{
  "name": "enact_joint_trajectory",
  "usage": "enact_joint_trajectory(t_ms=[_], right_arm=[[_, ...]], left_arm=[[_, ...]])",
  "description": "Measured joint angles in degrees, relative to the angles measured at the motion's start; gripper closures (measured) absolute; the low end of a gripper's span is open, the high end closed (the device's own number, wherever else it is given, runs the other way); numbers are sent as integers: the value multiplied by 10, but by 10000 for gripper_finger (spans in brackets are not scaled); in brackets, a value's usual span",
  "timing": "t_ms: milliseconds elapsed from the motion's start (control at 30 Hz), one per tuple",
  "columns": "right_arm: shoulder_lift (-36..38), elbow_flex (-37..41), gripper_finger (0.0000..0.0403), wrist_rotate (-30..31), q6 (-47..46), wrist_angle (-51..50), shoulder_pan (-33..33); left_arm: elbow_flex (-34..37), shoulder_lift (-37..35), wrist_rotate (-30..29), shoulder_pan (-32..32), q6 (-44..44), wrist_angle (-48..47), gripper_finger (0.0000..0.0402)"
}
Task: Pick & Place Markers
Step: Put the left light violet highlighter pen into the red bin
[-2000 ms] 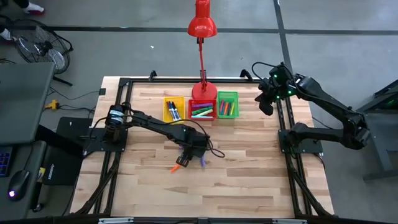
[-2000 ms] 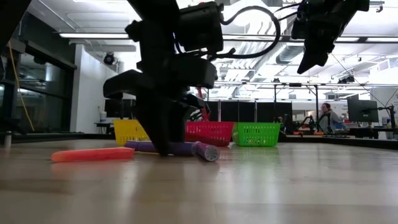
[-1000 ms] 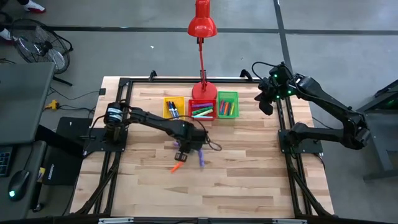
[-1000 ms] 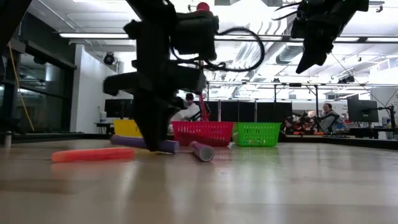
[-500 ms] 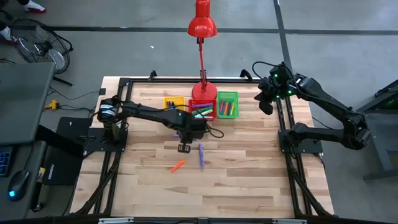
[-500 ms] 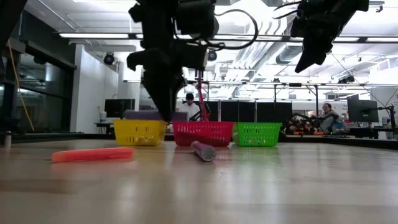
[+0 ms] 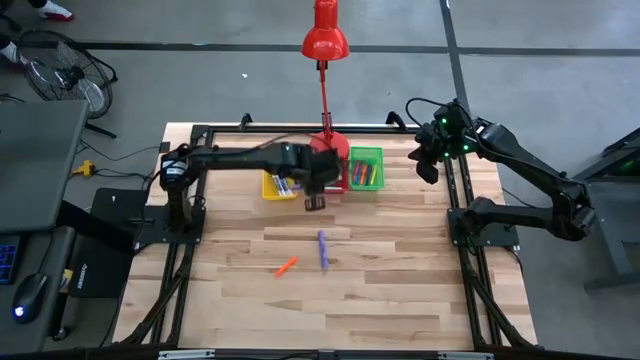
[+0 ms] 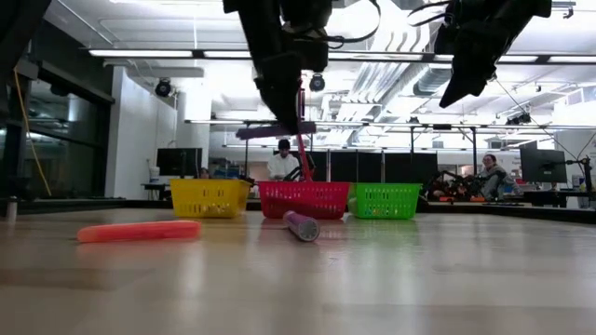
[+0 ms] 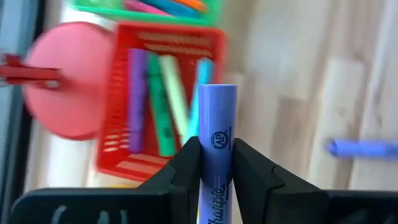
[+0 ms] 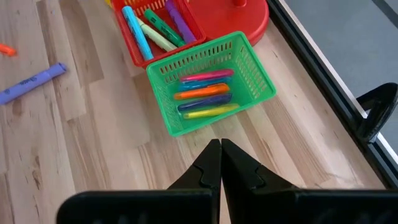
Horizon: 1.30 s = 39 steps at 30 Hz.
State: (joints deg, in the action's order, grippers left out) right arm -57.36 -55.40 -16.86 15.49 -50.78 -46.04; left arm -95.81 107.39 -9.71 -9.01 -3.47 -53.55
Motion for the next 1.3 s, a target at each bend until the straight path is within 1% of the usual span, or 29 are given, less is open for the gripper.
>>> enact_joint_trajectory(t_ms=[167,233,400,533,600,733,867,1033,1167,1300], right_arm=[[0,0,403,0,0,1,0],[0,0,403,0,0,1,0],[0,0,403,0,0,1,0],[0,0,403,0,0,1,0],[0,0,403,0,0,1,0],[0,0,403,0,0,1,0],[0,0,403,0,-3,5,0],[0,0,403,4,-19,5,0],[0,0,403,15,-25,5,0],[0,0,403,26,-26,5,0]], left_arm=[[-28,0,-3,-37,50,6,334],[-32,0,-2,-48,78,27,334],[-32,0,-1,-72,185,83,334],[-33,11,0,-85,215,126,335],[-32,17,5,-89,191,132,335],[-33,35,2,-90,73,151,335],[-32,62,30,-95,-4,150,335],[-32,81,34,-102,-47,130,335],[-32,81,80,-113,-56,126,335],[-32,80,88,-129,-66,116,335]])
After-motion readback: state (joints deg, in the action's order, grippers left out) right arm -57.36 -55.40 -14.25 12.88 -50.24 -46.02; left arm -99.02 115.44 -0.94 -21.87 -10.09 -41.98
